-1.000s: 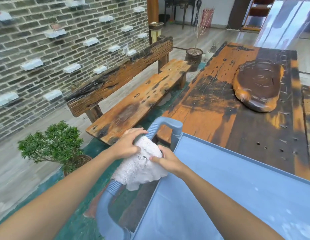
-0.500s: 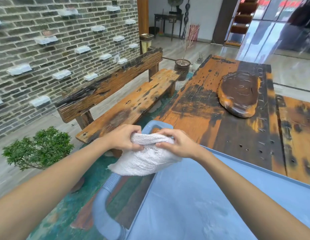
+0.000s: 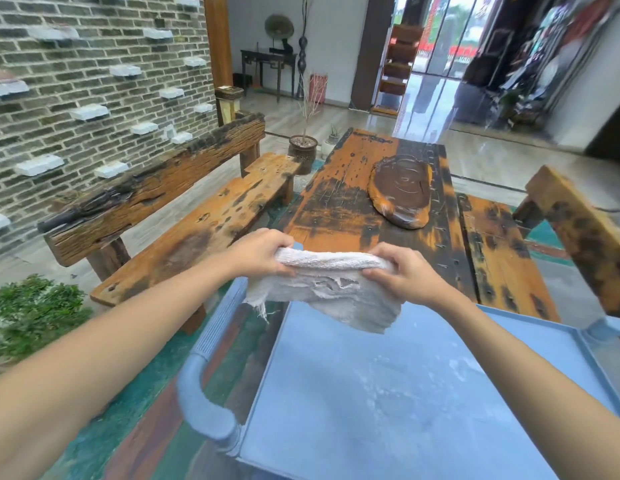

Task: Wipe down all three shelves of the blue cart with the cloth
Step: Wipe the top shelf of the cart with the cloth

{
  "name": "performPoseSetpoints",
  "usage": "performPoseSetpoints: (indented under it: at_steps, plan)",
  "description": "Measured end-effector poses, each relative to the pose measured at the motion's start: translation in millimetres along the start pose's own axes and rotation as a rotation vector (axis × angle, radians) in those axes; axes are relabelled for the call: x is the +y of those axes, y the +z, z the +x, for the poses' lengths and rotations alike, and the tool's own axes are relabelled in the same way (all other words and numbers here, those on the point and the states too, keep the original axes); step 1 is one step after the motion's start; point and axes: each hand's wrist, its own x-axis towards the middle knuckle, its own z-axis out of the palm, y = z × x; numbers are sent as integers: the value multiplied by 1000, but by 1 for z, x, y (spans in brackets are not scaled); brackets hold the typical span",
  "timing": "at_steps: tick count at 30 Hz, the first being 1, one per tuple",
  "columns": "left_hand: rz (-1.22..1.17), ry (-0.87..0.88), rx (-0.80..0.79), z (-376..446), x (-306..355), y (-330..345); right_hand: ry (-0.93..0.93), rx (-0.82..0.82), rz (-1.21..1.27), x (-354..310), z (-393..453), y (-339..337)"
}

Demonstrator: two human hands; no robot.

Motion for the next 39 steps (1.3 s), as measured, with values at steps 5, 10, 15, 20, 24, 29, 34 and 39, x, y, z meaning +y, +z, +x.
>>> performPoseSetpoints:
  at_steps: [5, 10, 15, 20, 24, 29, 34, 39]
  plan:
    - [154, 56, -23, 0, 32, 45, 189, 80, -89, 30, -56, 12]
    - [298, 154, -174, -45, 42, 117, 270, 47, -124, 50, -132, 71]
    - [318, 176, -544, -118, 37, 184, 313, -237, -104, 57, -217, 155]
    - [180, 62, -791, -149, 32, 206, 311, -387, -173, 55, -246, 187]
    - [-96, -6, -582, -131, 27, 203, 233, -311, -287, 52, -223, 182]
    - [-140, -250, -130, -93, 1, 211, -24, -344, -380, 47, -177, 213]
    - [-263, -588, -65, -45, -36, 230, -387, -534, -447, 49, -138, 260]
    - [-813, -662, 32, -5, -63, 251, -434, -516, -342, 71, -119, 280]
